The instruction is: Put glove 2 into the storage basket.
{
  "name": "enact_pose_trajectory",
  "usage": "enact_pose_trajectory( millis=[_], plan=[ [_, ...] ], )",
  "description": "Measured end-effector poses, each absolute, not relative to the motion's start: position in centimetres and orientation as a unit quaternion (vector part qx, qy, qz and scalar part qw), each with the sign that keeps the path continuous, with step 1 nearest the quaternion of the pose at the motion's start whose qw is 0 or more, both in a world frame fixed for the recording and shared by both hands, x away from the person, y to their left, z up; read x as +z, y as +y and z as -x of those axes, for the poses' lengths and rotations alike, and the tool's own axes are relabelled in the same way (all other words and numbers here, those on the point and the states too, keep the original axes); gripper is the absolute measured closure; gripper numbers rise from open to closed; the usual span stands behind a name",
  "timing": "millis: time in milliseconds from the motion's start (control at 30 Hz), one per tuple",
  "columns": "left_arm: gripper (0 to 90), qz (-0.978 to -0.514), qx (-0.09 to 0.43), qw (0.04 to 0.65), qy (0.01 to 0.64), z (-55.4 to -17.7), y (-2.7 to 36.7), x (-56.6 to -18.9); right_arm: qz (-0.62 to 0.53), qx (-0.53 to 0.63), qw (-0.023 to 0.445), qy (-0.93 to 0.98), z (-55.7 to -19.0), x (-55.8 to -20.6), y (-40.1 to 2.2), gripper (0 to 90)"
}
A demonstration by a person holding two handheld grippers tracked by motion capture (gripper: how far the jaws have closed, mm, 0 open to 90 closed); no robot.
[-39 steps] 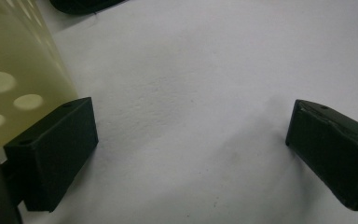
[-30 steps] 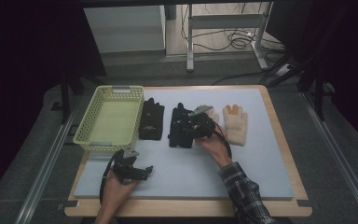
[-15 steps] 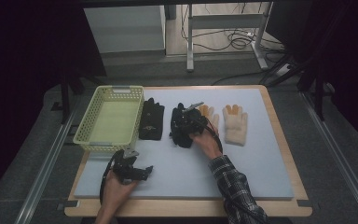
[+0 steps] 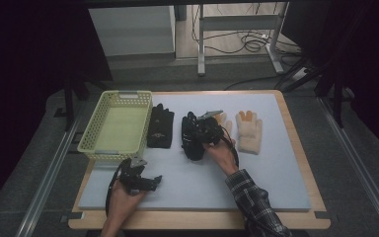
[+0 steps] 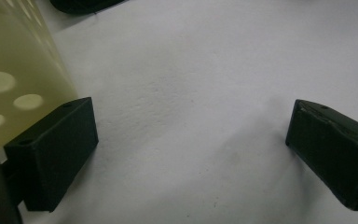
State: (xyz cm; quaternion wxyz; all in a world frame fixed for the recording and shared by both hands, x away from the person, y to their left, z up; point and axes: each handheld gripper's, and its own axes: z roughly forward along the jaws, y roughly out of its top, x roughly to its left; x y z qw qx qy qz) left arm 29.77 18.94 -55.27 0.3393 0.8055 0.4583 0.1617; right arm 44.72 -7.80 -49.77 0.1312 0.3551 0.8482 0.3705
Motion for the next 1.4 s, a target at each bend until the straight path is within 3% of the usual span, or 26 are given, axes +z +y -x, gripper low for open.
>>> enact_pose_trajectory(
  millis=[267, 567, 733, 800, 900, 933, 967, 1400],
  plan=[
    [2.4, -0.804, 0.162, 0.341, 0.459, -29.8, 18.9, -55.3, -0.333, 0.409, 0.111, 0.842, -39.4, -47.1, -8.9, 78.4],
    [2.4, -0.802, 0.163, 0.342, 0.461, -29.8, 18.9, -55.3, -0.317, 0.411, 0.099, 0.849, -34.4, -48.7, -9.7, 77.1],
    [2.4, -0.802, 0.163, 0.343, 0.462, -29.8, 18.9, -55.3, -0.309, 0.402, 0.089, 0.857, -32.7, -50.8, -10.5, 52.0],
    [2.4, -0.805, 0.162, 0.339, 0.459, -29.8, 18.9, -55.3, -0.313, 0.41, 0.096, 0.851, -32.5, -50.4, -11.5, 50.0],
    [2.4, -0.805, 0.162, 0.339, 0.459, -29.8, 18.9, -55.3, -0.316, 0.413, 0.102, 0.848, -32.5, -50.0, -12.6, 55.6],
    [2.5, -0.804, 0.163, 0.341, 0.46, -29.8, 18.9, -55.3, -0.319, 0.399, 0.103, 0.854, -32.3, -50.0, -13.8, 66.4],
    [2.5, -0.804, 0.163, 0.341, 0.46, -29.8, 18.9, -55.3, -0.319, 0.392, 0.104, 0.857, -32.3, -50.3, -14.1, 70.5],
    [2.5, -0.805, 0.163, 0.339, 0.458, -29.8, 18.9, -55.3, -0.272, 0.378, 0.069, 0.882, -30.3, -52.9, -12.6, 77.1]
  ],
)
